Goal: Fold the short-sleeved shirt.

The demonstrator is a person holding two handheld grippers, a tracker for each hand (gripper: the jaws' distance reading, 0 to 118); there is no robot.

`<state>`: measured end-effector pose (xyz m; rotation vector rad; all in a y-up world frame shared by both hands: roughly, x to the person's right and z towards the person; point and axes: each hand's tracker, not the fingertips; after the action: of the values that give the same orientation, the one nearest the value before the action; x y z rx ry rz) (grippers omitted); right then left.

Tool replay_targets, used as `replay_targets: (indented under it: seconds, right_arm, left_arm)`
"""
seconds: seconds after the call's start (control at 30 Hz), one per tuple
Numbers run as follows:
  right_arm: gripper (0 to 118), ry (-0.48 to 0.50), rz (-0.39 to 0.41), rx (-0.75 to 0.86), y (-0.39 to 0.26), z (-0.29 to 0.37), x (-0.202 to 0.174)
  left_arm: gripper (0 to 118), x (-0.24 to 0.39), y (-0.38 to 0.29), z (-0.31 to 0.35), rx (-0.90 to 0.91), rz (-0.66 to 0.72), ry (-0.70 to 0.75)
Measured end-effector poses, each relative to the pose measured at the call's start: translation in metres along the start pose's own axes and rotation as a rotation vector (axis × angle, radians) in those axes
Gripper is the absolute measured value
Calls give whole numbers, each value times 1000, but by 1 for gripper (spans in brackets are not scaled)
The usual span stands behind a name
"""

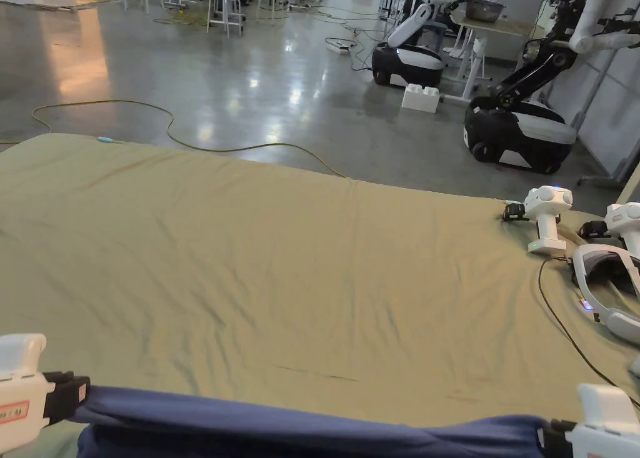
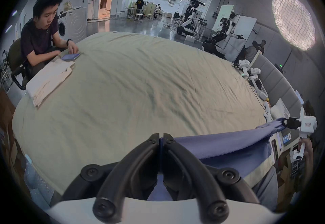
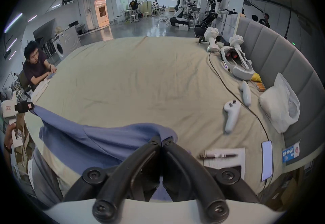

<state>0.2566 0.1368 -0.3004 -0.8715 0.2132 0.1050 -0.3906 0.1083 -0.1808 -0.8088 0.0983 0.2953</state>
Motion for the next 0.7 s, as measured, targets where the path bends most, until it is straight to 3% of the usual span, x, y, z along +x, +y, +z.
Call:
replay_targets:
  seconds: [0.3,0.53,0.6,0.67,0.7]
  right_arm:
    - [0,-82,24,-161,-93,-16,-7]
    - [1,-97,20,-193,-118,-41,-12]
    - [18,-107,25,-198,-113,-38,-16]
    - [60,-137,36,-180,-108,-29,-21]
    - [67,-174,43,-149,-104,-24,-23]
  left_arm:
    - [5,-5,-84,-14,-191,-29,47]
    - [5,-3,-95,-40,-223,-65,85]
    - [14,-2,-91,-39,-224,-53,86]
    - [44,3,-87,-31,-208,-52,99]
    - [54,5,-83,-27,-176,-65,141]
